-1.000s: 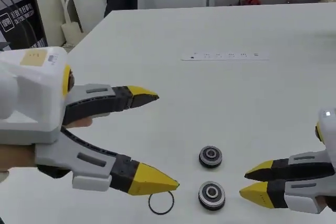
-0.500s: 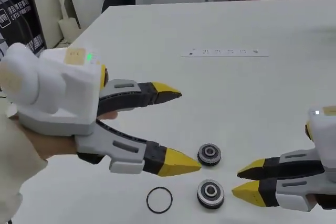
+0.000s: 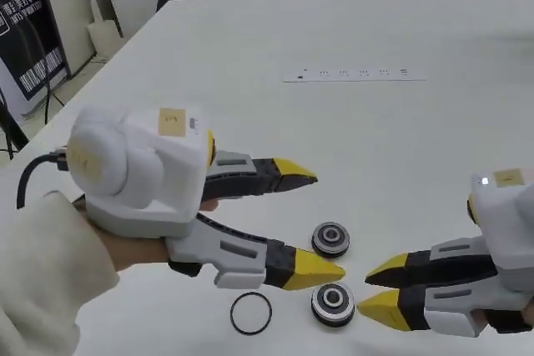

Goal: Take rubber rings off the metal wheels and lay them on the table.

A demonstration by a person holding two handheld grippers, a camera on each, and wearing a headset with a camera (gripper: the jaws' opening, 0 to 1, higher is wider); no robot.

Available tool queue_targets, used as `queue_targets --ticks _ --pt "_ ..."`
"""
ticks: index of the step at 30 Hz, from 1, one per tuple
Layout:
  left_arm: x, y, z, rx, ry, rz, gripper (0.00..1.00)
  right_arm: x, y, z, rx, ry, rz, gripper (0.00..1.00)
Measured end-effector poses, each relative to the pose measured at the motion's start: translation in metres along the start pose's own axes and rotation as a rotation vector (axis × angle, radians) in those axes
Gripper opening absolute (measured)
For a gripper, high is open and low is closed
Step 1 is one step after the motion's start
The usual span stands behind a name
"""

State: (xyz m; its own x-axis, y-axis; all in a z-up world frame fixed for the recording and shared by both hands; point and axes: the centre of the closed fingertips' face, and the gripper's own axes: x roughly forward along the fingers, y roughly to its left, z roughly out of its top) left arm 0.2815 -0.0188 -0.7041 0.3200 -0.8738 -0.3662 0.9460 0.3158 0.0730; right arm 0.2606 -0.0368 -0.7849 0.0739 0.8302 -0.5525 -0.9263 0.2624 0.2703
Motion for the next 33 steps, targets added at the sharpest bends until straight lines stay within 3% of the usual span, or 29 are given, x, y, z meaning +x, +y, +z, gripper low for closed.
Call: queue_targets --ticks 12,19,23,29,33 --pt "0.014 -0.016 -0.029 -0.016 0.043 -0.023 0.44 0.01 0.0 -0.006 -0.001 0.018 0.011 0.2" --pt "0.018 -0.018 -0.042 -0.025 0.068 -0.032 0.4 0.015 0.002 -0.011 -0.006 0.03 0.017 0.2" --pt "0.021 -0.018 -0.045 -0.05 0.064 -0.023 0.37 0.018 0.002 -0.012 -0.018 0.029 0.005 0.21" --pt "0.027 -0.025 -0.057 -0.065 0.091 -0.045 0.29 0.021 0.001 -0.015 -0.046 0.03 -0.009 0.21" --pt "0.029 -0.024 -0.059 -0.066 0.1 -0.039 0.25 0.021 0.0 -0.015 -0.07 0.028 -0.017 0.21"
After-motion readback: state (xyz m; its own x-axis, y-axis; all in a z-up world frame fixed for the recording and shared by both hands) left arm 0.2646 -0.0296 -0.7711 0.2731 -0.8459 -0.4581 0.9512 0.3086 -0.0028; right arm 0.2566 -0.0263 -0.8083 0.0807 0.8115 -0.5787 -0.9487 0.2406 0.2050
